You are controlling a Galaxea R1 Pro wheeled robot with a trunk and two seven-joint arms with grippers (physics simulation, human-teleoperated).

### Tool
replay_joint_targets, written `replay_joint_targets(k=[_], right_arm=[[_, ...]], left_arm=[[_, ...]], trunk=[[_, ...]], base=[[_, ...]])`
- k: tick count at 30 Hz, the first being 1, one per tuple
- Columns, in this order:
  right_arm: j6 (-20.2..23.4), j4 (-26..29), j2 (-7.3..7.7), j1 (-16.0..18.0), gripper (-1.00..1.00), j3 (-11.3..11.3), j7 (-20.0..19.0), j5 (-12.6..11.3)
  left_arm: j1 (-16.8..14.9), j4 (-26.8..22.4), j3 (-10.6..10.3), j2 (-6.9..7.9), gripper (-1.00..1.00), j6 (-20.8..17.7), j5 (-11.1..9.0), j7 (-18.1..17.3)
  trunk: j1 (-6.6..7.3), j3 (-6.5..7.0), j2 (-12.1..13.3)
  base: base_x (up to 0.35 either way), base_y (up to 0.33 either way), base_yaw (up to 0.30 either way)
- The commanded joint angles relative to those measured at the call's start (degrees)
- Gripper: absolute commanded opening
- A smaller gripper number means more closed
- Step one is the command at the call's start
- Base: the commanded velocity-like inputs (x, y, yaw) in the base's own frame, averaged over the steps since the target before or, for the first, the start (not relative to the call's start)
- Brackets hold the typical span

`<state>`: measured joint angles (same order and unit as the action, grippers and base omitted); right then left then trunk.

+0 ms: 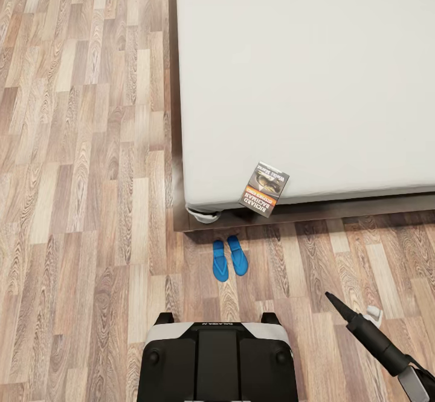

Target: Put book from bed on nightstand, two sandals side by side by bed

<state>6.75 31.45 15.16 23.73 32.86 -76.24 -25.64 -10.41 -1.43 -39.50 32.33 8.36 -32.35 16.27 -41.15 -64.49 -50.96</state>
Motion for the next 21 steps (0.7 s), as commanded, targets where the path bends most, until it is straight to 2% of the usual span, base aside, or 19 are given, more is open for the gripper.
replay_joint_targets(k=[1,10,17,21], right_arm=[[0.83,-0.07,-0.03,0.05,1.00,0.04,-0.40,-0.58],[1.67,-0.25,-0.79,1.35,1.00,-0.54,-1.44,-2.14],[1.87,-0.65,-2.18,3.81,1.00,-0.78,-1.76,-2.40],[1.87,-0.87,-3.62,5.06,1.00,-0.83,-1.47,-2.43]], left_arm=[[0.04,-0.07,-0.49,0.02,1.00,0.07,-0.51,0.17],[0.12,-0.07,-0.49,0.00,1.00,0.14,-0.38,0.10],[0.18,-0.07,-0.49,-0.05,1.00,0.12,-0.40,-0.32],[0.56,-0.07,-0.46,-0.06,1.00,0.08,-0.53,-1.40]], trunk=[[-0.01,-0.02,-0.03],[-0.01,-0.02,-0.03],[-0.01,-0.02,-0.03],[-0.01,-0.02,-0.03]], base=[[0.000,0.000,0.000],[0.000,0.000,0.000],[0.000,0.000,0.000],[0.000,0.000,0.000]])
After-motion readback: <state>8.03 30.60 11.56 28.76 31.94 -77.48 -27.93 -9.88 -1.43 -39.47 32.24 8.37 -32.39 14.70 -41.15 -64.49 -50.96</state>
